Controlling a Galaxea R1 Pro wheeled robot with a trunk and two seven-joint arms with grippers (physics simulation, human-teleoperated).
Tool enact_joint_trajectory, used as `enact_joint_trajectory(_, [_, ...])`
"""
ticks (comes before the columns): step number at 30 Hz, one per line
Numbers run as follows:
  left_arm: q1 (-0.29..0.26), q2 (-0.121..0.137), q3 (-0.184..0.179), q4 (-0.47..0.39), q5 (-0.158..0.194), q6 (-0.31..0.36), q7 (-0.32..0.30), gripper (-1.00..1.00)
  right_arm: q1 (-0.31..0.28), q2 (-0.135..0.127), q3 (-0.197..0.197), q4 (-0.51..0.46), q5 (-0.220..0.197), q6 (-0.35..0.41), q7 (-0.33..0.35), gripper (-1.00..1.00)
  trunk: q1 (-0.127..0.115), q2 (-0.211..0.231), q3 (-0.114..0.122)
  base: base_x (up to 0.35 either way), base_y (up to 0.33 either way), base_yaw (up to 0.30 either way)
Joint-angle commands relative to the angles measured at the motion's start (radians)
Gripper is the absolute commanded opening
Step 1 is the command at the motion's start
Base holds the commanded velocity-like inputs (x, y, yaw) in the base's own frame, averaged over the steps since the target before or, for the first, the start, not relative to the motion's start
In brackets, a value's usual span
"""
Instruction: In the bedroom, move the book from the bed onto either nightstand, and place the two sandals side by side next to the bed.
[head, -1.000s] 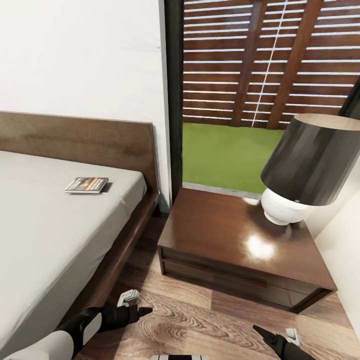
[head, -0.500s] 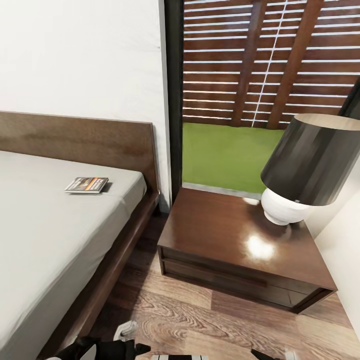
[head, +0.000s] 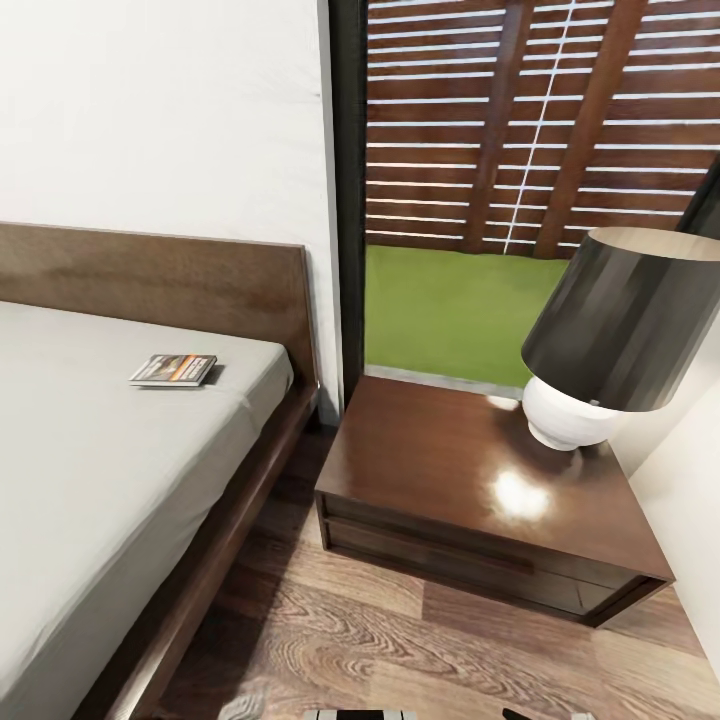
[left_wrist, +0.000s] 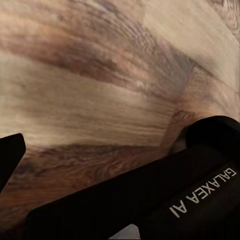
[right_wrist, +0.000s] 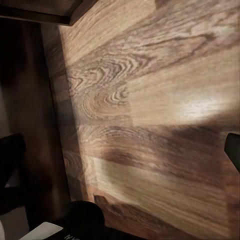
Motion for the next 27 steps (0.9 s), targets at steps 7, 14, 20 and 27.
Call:
enact_joint_trajectory(7, [0.021,-0.004,-0.006,-0.001,0.012,0.008,-0.002,1.0,-0.001,0.001,0.004,0.003,-0.014,0.011,-0.004,1.0,0.0,0.0,-0.001,0.0,0.0,0.0])
enact_joint_trajectory(14, [0.022,-0.009,-0.005,0.0,0.014,0.008,-0.002,1.0,0.0,0.001,0.005,0.003,-0.014,0.008,-0.035,1.0,0.0,0.0,-0.001,0.0,0.0,0.0])
enact_joint_trajectory(20, [0.022,-0.01,-0.005,0.0,0.013,0.008,-0.001,1.0,0.0,0.002,0.007,0.003,-0.014,0.008,-0.065,1.0,0.0,0.0,-0.001,0.0,0.0,0.0])
enact_joint_trajectory(27, [0.022,-0.011,-0.005,0.0,0.013,0.008,-0.001,1.0,0.0,0.003,0.007,0.003,-0.016,0.006,-0.101,1.0,0.0,0.0,-0.001,0.0,0.0,0.0])
